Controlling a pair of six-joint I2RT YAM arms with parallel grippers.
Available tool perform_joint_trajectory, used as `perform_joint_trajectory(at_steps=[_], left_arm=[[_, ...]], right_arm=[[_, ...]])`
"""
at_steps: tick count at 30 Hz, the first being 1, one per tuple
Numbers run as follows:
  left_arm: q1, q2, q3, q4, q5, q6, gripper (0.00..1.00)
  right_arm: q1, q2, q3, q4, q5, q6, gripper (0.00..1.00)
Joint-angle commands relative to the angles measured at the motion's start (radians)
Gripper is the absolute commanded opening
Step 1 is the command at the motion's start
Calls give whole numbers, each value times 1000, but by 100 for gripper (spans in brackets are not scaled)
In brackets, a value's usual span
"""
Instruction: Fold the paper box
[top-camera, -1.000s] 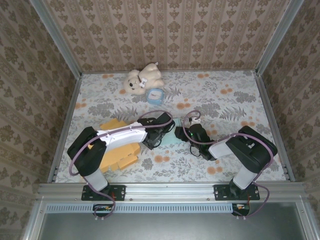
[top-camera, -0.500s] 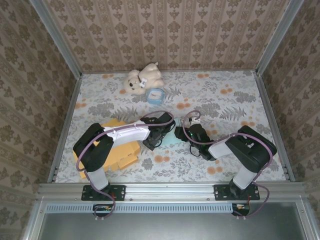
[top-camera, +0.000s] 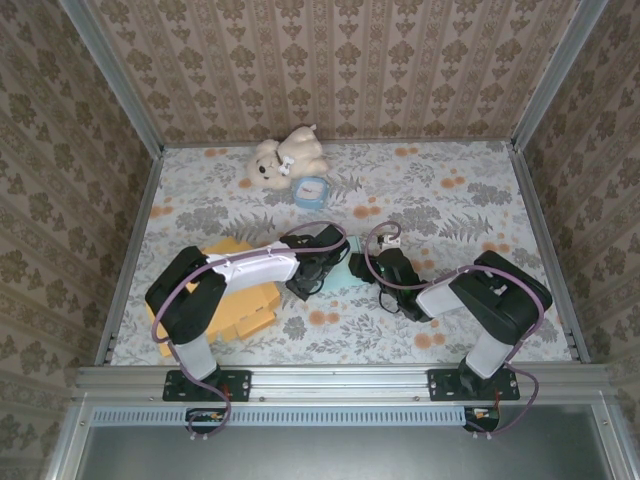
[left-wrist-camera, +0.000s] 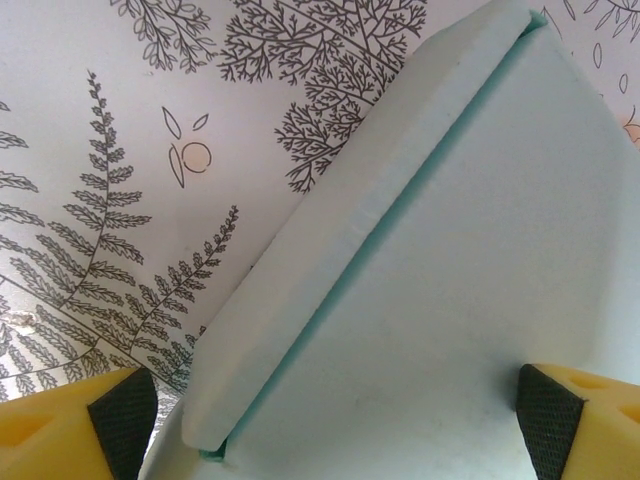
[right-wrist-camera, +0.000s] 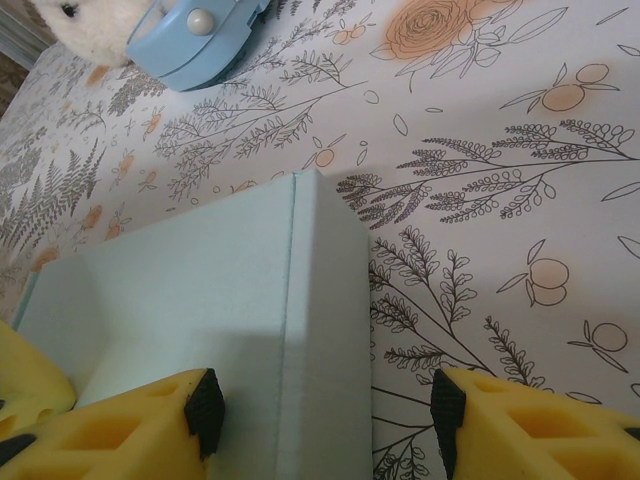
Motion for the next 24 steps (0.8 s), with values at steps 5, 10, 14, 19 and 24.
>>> perform_joint_trajectory(at_steps=[5, 10, 14, 19, 24], left_arm=[[22, 13, -47, -33, 12, -35, 94], [28, 13, -61, -17, 20, -35, 93], [29, 14, -62, -13, 27, -30, 93], [30, 18, -60, -14, 27, -26, 93], [29, 23, -57, -12, 33, -21, 92]], right_arm=[[28, -73, -33, -262, -26, -44, 60], [43, -182, -40, -359, 9, -69, 60], [62, -285, -44, -451, 51, -91, 60], [79, -350, -44, -501, 42, -101, 59], [83, -331, -39, -474, -15, -105, 58]])
